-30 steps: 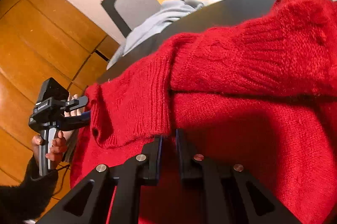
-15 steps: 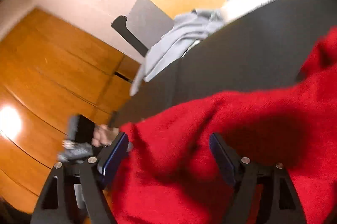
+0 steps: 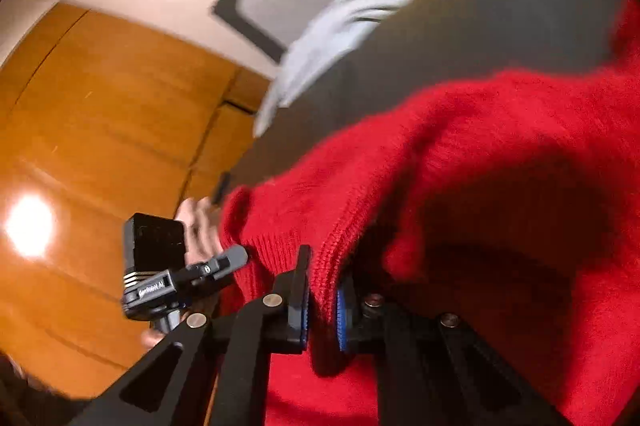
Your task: Fold clothes
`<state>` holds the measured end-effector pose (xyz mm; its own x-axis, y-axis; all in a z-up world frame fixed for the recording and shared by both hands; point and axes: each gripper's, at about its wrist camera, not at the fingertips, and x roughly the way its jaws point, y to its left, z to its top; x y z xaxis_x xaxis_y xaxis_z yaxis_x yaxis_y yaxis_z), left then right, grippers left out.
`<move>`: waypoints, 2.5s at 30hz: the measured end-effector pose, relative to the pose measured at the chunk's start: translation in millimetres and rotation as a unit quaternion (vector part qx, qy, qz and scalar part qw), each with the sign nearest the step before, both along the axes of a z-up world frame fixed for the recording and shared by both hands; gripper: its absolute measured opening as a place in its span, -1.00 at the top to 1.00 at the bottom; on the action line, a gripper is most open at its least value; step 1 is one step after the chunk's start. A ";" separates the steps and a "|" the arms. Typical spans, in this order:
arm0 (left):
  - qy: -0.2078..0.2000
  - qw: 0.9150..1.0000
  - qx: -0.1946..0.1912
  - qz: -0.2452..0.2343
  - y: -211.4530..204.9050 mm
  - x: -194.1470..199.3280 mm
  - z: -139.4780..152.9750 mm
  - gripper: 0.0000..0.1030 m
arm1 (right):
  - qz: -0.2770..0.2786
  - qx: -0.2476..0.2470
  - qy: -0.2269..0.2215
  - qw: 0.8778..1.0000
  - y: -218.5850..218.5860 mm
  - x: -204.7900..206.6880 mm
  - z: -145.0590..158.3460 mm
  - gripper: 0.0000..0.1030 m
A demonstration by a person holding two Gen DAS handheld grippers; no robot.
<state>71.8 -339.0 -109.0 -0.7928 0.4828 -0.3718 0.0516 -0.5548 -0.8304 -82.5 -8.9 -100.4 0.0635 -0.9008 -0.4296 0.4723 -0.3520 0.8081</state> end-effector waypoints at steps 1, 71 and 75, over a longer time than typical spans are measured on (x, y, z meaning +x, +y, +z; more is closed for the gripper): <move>0.015 1.000 0.005 0.008 -6.5 -0.8 3.9 0.77 | 0.001 -0.010 0.006 1.000 -3.1 -0.7 7.0 0.80; -0.270 0.879 -0.356 0.167 -8.2 153.5 -24.5 -0.36 | 0.026 0.225 0.305 0.925 -84.0 37.6 13.6 -1.00; -0.248 0.887 -0.355 0.158 -0.4 143.3 -18.2 0.81 | 0.024 0.245 0.283 0.927 -84.6 44.9 -19.4 -1.00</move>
<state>215.1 -339.5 -127.2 -0.5007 -0.2295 -0.8347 0.5588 -0.8221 -0.1091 -37.6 -93.5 -119.9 -0.2620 -0.5904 -0.7634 0.7971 -0.5783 0.1737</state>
